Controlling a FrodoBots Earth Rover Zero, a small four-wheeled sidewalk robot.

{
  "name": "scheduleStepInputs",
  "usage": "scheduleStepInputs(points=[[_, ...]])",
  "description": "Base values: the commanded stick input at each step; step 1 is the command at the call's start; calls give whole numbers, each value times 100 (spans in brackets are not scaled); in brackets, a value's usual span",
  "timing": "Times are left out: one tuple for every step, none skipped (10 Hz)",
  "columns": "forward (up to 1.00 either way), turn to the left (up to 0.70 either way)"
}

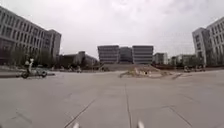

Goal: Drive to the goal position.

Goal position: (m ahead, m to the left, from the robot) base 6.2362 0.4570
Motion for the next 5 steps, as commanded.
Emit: scheduleStepInputs(points=[[85,0],[85,0],[85,0],[85,0],[85,0]])
